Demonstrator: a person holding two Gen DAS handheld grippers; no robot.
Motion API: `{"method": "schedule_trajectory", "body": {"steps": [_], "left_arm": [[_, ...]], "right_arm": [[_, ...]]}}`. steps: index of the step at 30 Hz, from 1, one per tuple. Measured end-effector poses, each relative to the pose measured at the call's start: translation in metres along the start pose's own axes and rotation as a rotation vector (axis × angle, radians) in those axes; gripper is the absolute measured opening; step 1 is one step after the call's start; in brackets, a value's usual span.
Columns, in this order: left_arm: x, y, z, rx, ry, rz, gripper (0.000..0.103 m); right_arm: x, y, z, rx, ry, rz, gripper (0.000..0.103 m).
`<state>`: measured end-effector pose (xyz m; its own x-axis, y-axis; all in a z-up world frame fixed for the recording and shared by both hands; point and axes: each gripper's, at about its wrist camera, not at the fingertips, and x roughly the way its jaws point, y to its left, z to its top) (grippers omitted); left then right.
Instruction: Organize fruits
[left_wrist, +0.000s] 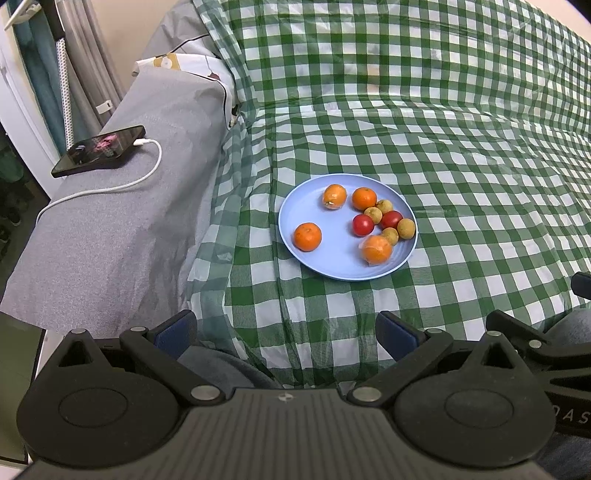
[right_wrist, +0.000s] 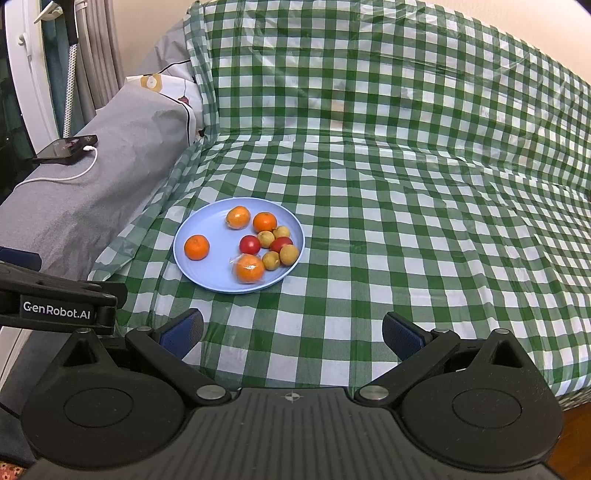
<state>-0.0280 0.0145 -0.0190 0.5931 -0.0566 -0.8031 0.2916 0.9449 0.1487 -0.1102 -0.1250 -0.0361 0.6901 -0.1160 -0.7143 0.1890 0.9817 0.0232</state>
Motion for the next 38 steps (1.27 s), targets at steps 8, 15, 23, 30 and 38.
{"method": "schedule_trajectory", "body": {"steps": [8, 15, 23, 30, 38], "left_arm": [[0.0014, -0.0006, -0.0003, 0.006, 0.004, 0.004, 0.103], [0.0017, -0.0004, 0.0001, 0.008, 0.004, 0.006, 0.103], [0.0027, -0.0001, 0.0009, 0.008, 0.006, 0.007, 0.103], [0.0034, 0.0007, 0.0014, 0.008, 0.007, 0.006, 0.103], [0.0038, -0.0013, 0.0007, 0.024, -0.008, 0.014, 0.103]], "right_arm": [[0.0005, -0.0002, 0.0004, 0.0, 0.002, 0.0, 0.102], [0.0017, -0.0004, 0.0005, 0.0, 0.002, -0.001, 0.102], [0.0019, -0.0001, 0.0018, 0.0, 0.002, -0.002, 0.102], [0.0028, 0.0003, 0.002, 0.001, 0.002, -0.002, 0.102], [0.0042, -0.0004, 0.003, 0.0, 0.006, -0.002, 0.102]]}}
